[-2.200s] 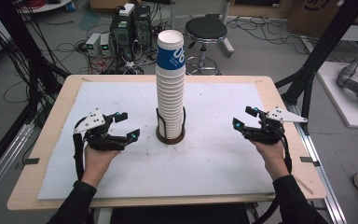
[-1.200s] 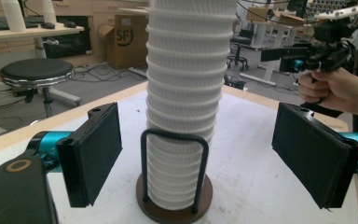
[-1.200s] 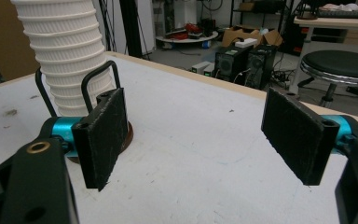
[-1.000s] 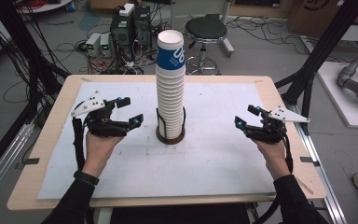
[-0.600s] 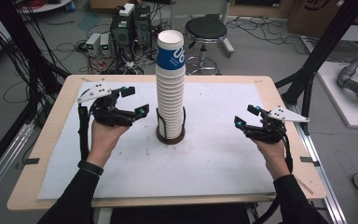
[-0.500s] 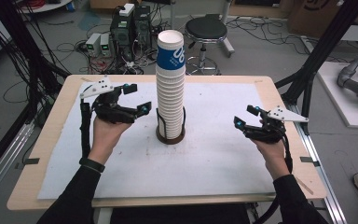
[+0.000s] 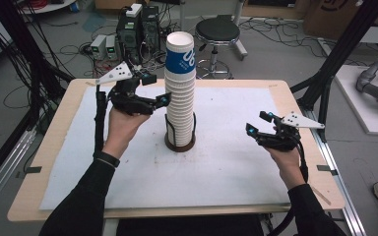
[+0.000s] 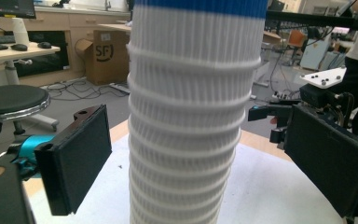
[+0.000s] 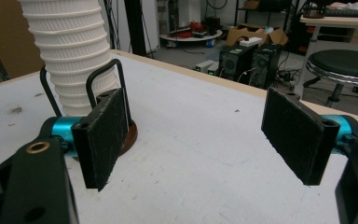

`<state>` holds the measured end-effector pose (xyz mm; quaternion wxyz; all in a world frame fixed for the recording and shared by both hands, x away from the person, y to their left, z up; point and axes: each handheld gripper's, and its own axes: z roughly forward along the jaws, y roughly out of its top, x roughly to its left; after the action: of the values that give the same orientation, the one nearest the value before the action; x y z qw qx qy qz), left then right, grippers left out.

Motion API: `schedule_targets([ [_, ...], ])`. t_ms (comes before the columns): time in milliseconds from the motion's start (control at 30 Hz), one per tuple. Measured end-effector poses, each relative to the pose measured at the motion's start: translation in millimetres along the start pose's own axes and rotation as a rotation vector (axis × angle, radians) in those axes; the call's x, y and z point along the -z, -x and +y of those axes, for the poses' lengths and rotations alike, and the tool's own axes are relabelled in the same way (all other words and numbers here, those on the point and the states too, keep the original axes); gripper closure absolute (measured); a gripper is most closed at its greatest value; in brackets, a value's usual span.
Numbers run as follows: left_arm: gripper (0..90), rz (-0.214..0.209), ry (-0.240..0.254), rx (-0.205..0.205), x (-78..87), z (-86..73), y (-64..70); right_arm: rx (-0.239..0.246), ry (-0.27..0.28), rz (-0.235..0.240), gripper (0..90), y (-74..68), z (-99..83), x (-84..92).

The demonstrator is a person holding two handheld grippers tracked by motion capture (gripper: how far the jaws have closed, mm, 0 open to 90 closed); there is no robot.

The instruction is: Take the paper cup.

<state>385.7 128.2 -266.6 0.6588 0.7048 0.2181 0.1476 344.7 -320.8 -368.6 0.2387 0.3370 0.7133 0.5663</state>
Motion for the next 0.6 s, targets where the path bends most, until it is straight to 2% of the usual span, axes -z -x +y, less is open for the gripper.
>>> schedule_targets([
  [200, 7.4, -0.002, -0.028, -0.011, -14.8, 10.4, -1.5, 0.003, 0.000, 0.003, 22.7, -0.2, -0.1, -0.3],
  [400, 7.4, -0.010, -0.044, -0.001, -25.0, 8.0, -6.8, 0.000, 0.000, 0.005, 22.6, -0.6, -0.1, -0.7],
  [600, 7.4, -0.043, -0.021, 0.012, -30.8, 6.4, -9.5, 0.006, 0.002, 0.009, 22.5, -1.1, 0.0, -1.8],
])
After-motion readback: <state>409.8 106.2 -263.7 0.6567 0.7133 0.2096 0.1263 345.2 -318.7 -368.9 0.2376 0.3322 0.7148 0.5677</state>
